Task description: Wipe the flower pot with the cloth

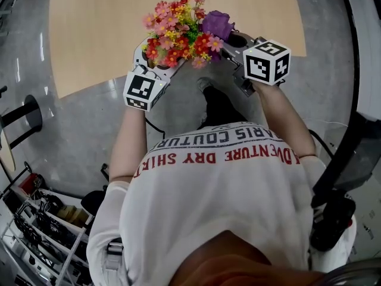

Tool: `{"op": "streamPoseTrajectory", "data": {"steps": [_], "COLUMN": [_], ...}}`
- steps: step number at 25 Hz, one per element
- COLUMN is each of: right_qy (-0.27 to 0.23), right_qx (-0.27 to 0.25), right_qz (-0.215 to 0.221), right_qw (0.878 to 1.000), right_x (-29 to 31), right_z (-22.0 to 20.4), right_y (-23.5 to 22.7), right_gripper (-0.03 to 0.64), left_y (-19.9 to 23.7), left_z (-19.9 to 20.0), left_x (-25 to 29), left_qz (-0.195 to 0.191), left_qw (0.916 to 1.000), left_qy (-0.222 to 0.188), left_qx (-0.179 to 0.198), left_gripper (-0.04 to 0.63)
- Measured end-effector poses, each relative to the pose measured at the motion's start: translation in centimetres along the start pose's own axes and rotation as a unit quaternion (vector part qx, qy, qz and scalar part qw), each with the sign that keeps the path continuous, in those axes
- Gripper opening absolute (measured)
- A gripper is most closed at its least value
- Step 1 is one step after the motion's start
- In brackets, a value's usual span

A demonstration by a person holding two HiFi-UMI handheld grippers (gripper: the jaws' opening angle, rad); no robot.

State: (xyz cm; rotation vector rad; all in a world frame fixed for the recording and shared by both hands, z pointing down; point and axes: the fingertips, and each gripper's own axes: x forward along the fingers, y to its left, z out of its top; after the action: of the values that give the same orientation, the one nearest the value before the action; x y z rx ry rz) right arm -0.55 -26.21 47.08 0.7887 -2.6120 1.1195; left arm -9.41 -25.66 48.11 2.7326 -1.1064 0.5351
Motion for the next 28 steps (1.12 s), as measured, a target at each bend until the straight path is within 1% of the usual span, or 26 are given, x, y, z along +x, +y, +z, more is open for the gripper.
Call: {"op": "streamPoseTrajectory", "data": {"steps": [2, 4, 8, 10, 14, 17, 19, 22, 24, 26, 28], "right_qy": [0.007, 0.019, 0.075, 0.094, 0.098, 0.078, 0.060, 0.037, 0.023, 0.011, 0.004], "right_qx": [0.000, -0.003, -0.023, -0.027, -0.029, -0.024, -0.022, -0.017, -0.009, -0.003, 0.001], "right_qz": [-0.005, -0.018, -0.074, -0.092, -0.104, -0.107, -0.109, -0.108, -0.109, -0.113, -0.114], "right_qw": [1.000, 1.000, 0.994, 0.991, 0.989, 0.991, 0.992, 0.993, 0.994, 0.994, 0.993], "right_x": [0.5, 0.8, 1.6, 1.8, 2.0, 1.5, 0.6, -0.9, -2.1, -3.3, -4.2], "right_z": [-0.3, -0.7, -2.1, -2.5, -2.4, -2.0, -2.1, -2.7, -2.8, -2.7, -3.1], "right_y": [0.0, -0.2, -2.4, -3.2, -3.8, -3.5, -2.9, -2.2, -2.3, -1.9, -0.9], "right_gripper": [0.043, 0.043, 0.043, 0.043, 0.043, 0.043, 0.043, 0.043, 0.043, 0.043, 0.043], "left_y": [0.0, -0.1, -0.1, 0.0, 0.3, 0.5, 0.3, -0.2, -0.9, -1.9, -2.7], "left_z": [-0.1, -0.1, 0.0, 0.0, -0.1, -0.4, -0.8, -1.1, -1.0, -0.5, -0.2], "left_x": [-0.3, -0.5, -0.2, 0.1, 0.6, 0.5, -0.1, -1.4, -1.6, -1.8, -2.0], "left_qz": [-0.001, 0.000, -0.004, -0.007, -0.013, -0.010, 0.007, 0.045, 0.070, 0.090, 0.113], "left_qw": [1.0000, 1.0000, 1.0000, 1.0000, 0.9999, 0.9997, 0.9998, 0.9975, 0.9947, 0.9922, 0.9891], "left_qy": [-0.001, -0.002, -0.005, -0.004, 0.003, 0.019, 0.021, 0.013, 0.006, -0.003, -0.004], "left_qx": [-0.001, -0.001, 0.001, 0.003, 0.006, 0.010, -0.001, -0.052, -0.075, -0.086, -0.094], "left_gripper": [0.399, 0.399, 0.399, 0.399, 0.399, 0.399, 0.399, 0.400, 0.425, 0.451, 0.498]}}
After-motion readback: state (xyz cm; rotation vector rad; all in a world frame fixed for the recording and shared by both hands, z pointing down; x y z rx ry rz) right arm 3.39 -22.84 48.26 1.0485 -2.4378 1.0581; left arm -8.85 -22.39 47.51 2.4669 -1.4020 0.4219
